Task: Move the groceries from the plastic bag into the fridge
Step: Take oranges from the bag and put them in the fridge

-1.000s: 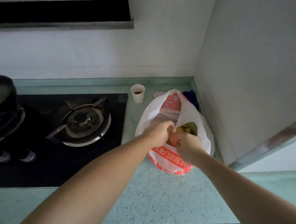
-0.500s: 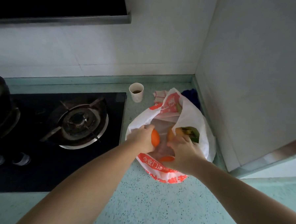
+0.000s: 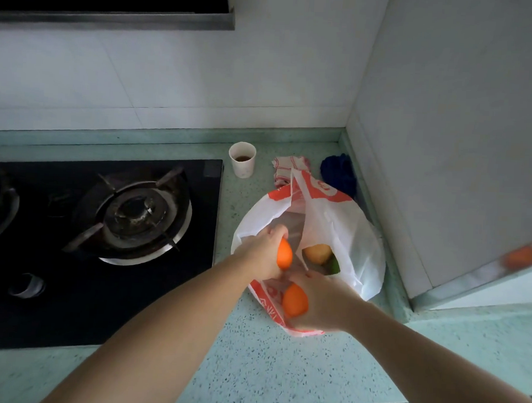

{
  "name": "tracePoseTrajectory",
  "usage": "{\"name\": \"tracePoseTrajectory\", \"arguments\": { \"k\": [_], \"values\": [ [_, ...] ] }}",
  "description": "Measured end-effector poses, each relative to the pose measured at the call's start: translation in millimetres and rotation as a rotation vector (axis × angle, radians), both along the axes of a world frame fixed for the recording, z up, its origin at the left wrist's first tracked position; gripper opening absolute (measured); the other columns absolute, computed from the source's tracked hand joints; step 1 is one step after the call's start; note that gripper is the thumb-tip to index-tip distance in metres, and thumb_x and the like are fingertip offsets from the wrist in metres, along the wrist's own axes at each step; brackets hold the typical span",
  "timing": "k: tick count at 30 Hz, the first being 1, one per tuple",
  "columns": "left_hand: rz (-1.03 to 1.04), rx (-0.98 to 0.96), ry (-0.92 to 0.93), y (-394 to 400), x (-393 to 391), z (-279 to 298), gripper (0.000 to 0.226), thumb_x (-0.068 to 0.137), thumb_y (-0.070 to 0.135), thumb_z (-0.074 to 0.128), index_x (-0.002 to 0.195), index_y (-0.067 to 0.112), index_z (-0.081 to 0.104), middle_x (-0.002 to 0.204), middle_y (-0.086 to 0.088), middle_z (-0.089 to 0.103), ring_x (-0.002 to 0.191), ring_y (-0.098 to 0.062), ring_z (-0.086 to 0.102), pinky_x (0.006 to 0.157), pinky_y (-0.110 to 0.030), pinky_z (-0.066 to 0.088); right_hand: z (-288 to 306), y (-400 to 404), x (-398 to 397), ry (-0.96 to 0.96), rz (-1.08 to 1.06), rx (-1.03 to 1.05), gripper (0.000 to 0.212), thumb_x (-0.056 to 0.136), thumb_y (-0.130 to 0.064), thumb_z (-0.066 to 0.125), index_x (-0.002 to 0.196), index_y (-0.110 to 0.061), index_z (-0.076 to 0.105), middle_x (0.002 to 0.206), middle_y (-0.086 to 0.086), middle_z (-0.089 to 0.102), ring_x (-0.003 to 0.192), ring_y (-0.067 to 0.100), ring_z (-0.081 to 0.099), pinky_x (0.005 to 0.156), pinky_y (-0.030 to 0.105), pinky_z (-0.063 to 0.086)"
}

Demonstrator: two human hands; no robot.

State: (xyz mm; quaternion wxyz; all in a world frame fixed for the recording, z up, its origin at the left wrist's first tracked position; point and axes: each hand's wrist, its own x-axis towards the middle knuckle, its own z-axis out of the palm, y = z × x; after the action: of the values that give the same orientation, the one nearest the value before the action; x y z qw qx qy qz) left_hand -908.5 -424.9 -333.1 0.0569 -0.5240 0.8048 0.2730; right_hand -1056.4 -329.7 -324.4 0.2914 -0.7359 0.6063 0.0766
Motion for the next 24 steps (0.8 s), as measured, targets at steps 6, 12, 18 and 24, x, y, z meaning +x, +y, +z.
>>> {"name": "tracePoseTrajectory", "arguments": {
  "k": [6, 12, 18, 24],
  "values": [
    [-0.095, -0.1, 0.018, -2, 14, 5, 0.088, 0.068, 0.02, 0.076, 0.14, 0.037, 0.028, 0.13, -0.009, 0.037, 0.098, -0.032, 0.055, 0.074, -0.035, 0.05, 12, -8, -8, -0.154, -0.336, -0.044, 0.087, 0.064, -0.042, 0.074, 0.139, -0.039, 0.031, 0.134, -0.004, 0.039, 0.109, 0.021, 0.051, 0.089, 0.037, 0.053],
    [-0.084, -0.179, 0.161, -15, 24, 47, 0.079, 0.06, 0.038, 0.082, 0.128, 0.028, 0.043, 0.129, -0.003, 0.037, 0.108, -0.025, 0.049, 0.085, -0.035, 0.047, 67, -16, -8, -0.319, -0.515, -0.301, 0.073, 0.06, -0.037, 0.083, 0.117, -0.044, 0.039, 0.108, -0.014, 0.044, 0.096, 0.01, 0.048, 0.075, 0.025, 0.043],
    [-0.06, -0.223, 0.435, -17, 33, 102, 0.075, 0.066, 0.033, 0.082, 0.128, 0.032, 0.04, 0.122, 0.002, 0.049, 0.098, -0.017, 0.055, 0.08, -0.038, 0.053, 131, -17, -4, -0.356, -0.527, -0.476, 0.082, 0.06, -0.041, 0.088, 0.129, -0.037, 0.044, 0.114, -0.012, 0.042, 0.101, 0.013, 0.049, 0.08, 0.026, 0.04],
    [0.076, -0.402, 0.535, 2, 52, 171, 0.068, 0.062, 0.048, 0.082, 0.12, 0.029, 0.053, 0.12, 0.003, 0.05, 0.107, -0.019, 0.052, 0.089, -0.036, 0.049, 194, -24, 10, -0.718, -0.769, -0.557, 0.046, 0.067, -0.041, 0.084, 0.103, -0.036, 0.056, 0.094, -0.012, 0.061, 0.083, 0.004, 0.06, 0.076, 0.037, 0.057]
  ]
}}
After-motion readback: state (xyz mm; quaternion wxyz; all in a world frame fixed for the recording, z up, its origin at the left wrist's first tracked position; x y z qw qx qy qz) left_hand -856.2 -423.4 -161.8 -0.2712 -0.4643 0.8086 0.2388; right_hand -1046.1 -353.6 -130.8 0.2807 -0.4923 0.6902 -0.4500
